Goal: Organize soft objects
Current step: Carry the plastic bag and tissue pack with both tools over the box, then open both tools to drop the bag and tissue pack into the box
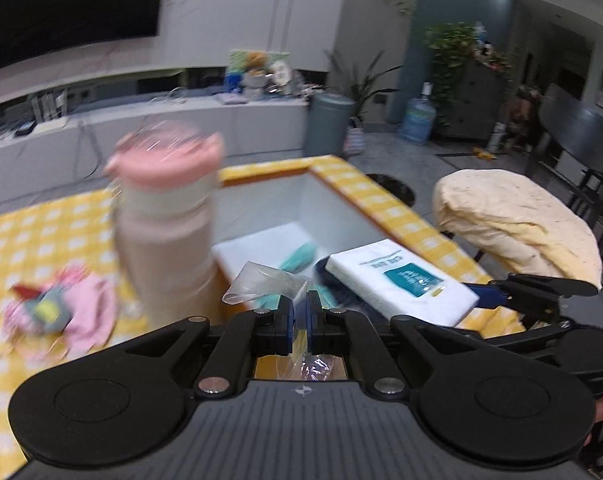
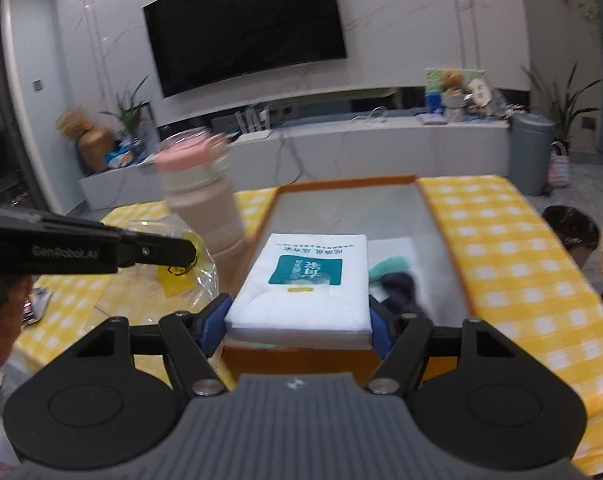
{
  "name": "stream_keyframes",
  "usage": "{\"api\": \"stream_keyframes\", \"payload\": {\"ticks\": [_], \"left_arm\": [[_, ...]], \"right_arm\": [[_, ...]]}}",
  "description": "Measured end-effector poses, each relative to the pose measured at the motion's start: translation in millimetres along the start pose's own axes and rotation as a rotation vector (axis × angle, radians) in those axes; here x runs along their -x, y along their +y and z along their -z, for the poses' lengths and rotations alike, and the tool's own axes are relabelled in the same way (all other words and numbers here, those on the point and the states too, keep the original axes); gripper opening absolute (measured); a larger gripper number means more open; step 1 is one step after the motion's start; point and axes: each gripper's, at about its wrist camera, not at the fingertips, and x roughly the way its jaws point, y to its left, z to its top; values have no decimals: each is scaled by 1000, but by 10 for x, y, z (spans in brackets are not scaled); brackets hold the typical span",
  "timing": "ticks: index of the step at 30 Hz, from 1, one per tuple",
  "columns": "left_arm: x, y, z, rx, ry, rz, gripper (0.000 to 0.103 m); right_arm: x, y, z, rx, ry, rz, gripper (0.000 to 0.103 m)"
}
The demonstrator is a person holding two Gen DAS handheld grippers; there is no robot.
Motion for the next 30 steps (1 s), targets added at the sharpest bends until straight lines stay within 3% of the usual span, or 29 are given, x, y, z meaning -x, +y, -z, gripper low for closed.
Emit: {"api": "stream_keyframes", "payload": {"ticks": [6,12,20,23,30], "left_arm": [[-394,-256,-321,-67,-23,28,6],[-909,-296,-478,-58,12,-12,6],[-1469,-209,-429,-107,125,-55,6],[-1616,-162,-383,-101,165,-67,6],[-1707,-86,-338,-133,191,-110,7]], "right_arm": [[-208,-279,-188,58,-26,62,68],[-623,-479,-305,155,41,91,69],[-1206,-709,-348,242,150,98,69],[-1326,-669,-357,327,150,115,69],[-1494,-631,-359,388,182,82,69]]}}
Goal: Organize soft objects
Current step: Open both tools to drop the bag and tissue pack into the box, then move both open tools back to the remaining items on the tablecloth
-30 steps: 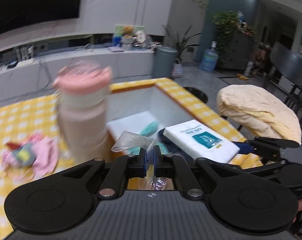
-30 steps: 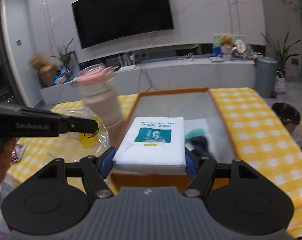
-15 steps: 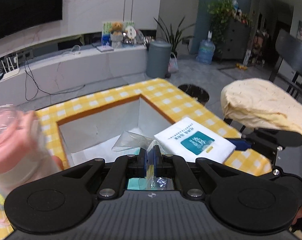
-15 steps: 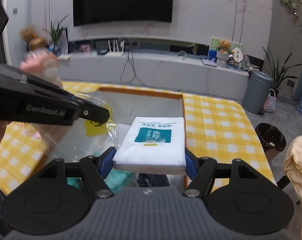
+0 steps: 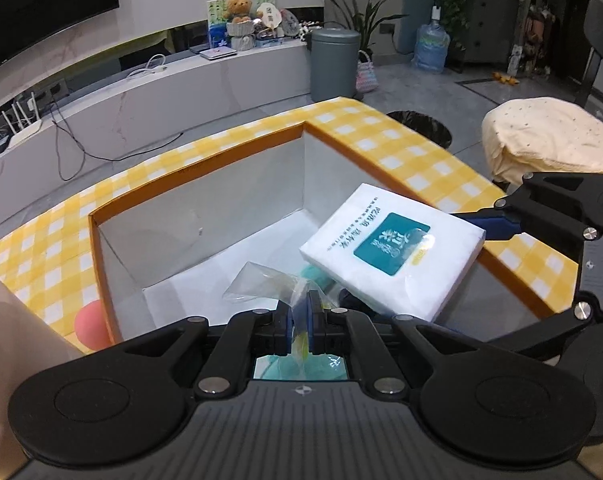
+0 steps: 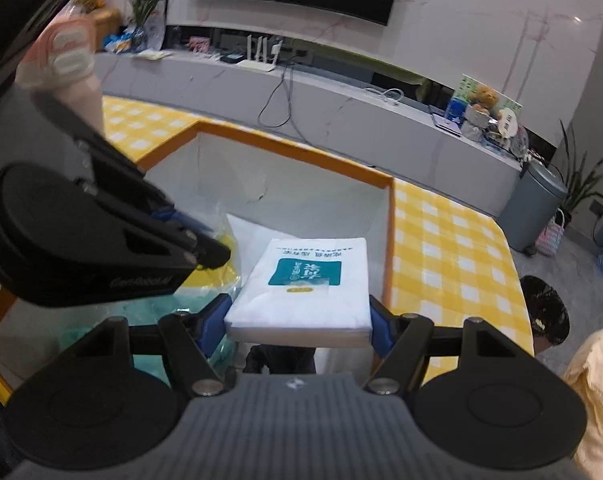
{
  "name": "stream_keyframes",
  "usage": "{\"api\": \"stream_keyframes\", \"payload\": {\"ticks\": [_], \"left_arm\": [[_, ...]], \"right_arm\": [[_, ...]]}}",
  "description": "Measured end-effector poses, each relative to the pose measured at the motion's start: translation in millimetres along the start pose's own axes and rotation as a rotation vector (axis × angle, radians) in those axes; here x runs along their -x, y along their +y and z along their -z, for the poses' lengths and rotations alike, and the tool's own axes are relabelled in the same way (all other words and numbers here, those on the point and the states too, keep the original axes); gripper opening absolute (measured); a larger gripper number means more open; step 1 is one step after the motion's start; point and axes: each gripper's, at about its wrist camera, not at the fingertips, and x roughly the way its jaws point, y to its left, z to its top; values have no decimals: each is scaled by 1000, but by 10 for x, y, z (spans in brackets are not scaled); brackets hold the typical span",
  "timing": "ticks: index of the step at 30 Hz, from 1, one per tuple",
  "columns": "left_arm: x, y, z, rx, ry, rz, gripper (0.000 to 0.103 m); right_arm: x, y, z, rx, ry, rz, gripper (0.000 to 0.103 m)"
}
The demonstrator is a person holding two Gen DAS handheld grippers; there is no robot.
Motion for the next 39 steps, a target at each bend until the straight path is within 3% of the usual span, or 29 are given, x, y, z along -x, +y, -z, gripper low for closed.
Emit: {"api": "stream_keyframes", "payload": {"ticks": [5,10,16,30,39], "left_arm": [[-34,-19,-17,-29,2,-20,17],[28,-53,-9,-40,-39,-47,54],[170,-122,-26,-64,-75,-46,66],[781,-290,154,-39,-157,38,73],[1200,-302,470,-54,-215,87,73]], "right_arm": [[-59,62,19,30,20,31,69],[-4,42,2,55,11,34,73],[129,40,19,64,13,34,82],[789,83,226,-17,-23,51,82],[1133,330,423,-174,-58,43,82]]}}
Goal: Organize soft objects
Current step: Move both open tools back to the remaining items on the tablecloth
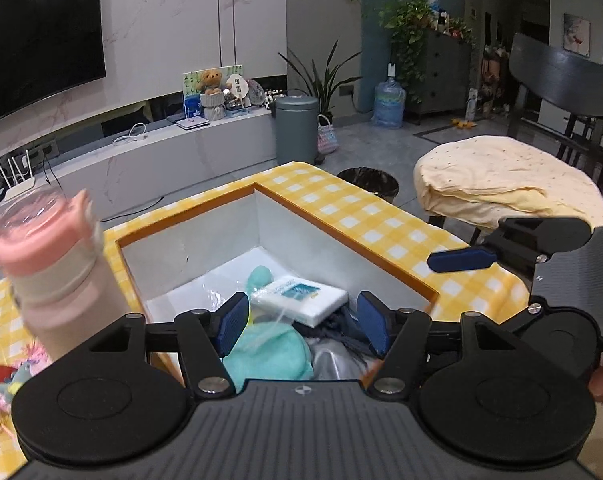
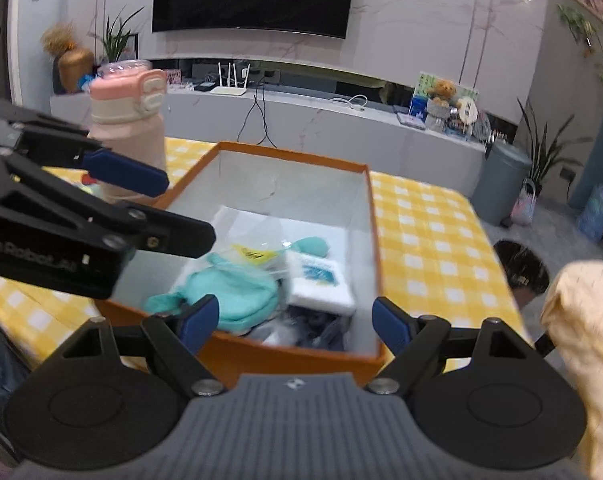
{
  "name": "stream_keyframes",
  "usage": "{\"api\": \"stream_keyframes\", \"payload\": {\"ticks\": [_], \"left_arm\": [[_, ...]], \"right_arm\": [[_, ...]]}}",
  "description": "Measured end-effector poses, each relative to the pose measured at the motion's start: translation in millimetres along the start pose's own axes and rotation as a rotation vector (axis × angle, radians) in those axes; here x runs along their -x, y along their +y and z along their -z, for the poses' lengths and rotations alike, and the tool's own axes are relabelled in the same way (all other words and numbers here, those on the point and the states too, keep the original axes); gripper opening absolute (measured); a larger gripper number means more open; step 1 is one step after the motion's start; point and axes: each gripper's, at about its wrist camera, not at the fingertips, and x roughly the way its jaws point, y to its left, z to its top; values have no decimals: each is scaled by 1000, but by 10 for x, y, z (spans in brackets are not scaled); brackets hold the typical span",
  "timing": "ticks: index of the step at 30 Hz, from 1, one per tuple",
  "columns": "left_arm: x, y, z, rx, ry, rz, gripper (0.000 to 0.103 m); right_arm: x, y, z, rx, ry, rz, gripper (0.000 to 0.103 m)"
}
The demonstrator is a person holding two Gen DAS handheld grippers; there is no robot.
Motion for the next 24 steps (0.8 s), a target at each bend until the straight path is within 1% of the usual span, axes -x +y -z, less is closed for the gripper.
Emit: {"api": "stream_keyframes", "payload": {"ticks": [3,6,8,12,15,22,24], "left_arm": [[163,21,125,7,-16,9,73],[324,46,259,3,-38,-21,73],[407,81,351,17,-33,-35,73],[528,233,539,73,-10,-62,73],[631,365,664,121,-2,-95,73],[822,746,837,235,-25,-170,72],[861,849,887,264,-29,-178,72]], "right_arm": [[83,122,79,-40,-1,-16,82],[130,238,116,-63,-5,-26,82],[138,315,136,-83,1,-37,82],[142,509,173,-118,15,-86,82],[117,688,165,-112,21,-110,82],[21,1097,72,-88,10,-185,82],[-26,1217,33,-72,11,-199,82]]}}
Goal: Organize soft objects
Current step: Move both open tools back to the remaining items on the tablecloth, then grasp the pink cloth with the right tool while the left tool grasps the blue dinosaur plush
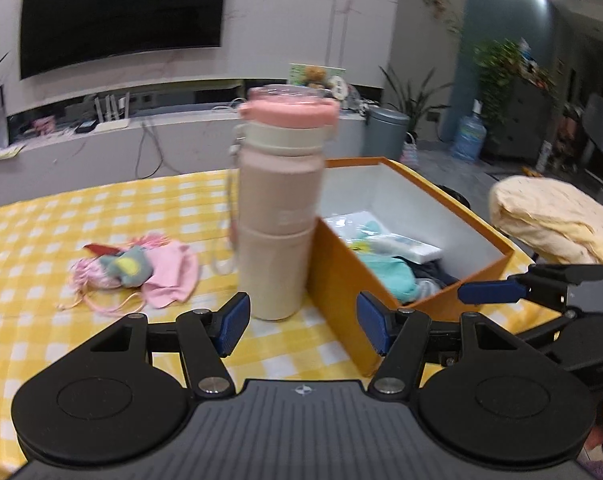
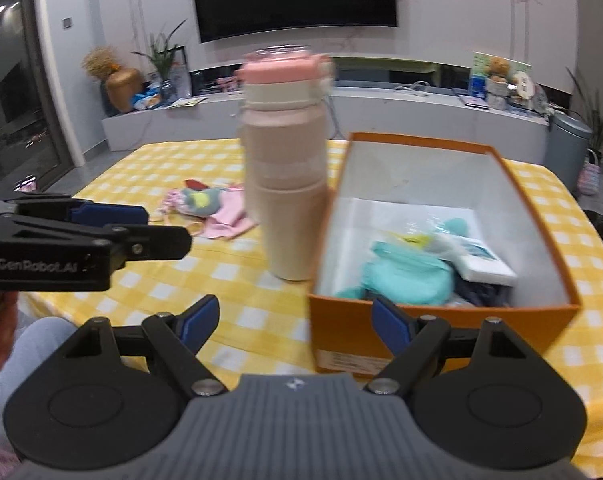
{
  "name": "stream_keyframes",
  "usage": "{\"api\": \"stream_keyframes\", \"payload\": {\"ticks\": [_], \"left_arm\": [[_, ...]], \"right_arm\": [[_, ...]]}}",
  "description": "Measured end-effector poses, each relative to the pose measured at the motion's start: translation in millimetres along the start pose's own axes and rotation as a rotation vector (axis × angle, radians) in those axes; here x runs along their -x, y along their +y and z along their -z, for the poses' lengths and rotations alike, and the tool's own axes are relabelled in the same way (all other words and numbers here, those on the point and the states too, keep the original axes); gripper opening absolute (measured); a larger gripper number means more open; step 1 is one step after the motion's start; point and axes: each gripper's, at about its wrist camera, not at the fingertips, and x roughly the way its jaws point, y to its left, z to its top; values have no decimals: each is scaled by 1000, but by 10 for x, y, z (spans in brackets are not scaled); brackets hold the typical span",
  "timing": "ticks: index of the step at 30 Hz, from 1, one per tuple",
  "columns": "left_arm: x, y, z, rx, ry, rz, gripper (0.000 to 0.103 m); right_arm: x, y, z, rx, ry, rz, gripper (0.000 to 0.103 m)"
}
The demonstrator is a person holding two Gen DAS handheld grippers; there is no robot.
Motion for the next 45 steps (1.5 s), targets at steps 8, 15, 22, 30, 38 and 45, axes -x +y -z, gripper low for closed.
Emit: {"api": "stream_keyframes", "payload": {"ticks": [8,15,22,30,38,45], "left_arm": [[73,437,93,80,-4,-40,71],[57,896,137,156,14,-59,67],[-25,1288,153,175,15,-55,59],[-258,1626,173,209,37,-32,56],[-638,1929,41,181,67,-49,64],[-926,2150,-163,181,50,-41,68]], "right_arm": [[-348,442,-202,50,26,-49,82],[-694,854,-352,138,61,-47,76],[-1099,1154,-527,239,78,-25,55],[-1583,1385,-674,343,79,11,48],[-2069,1478,-783,402,74,55,47],[-2539,1475,-877,395,94,137,47]]}}
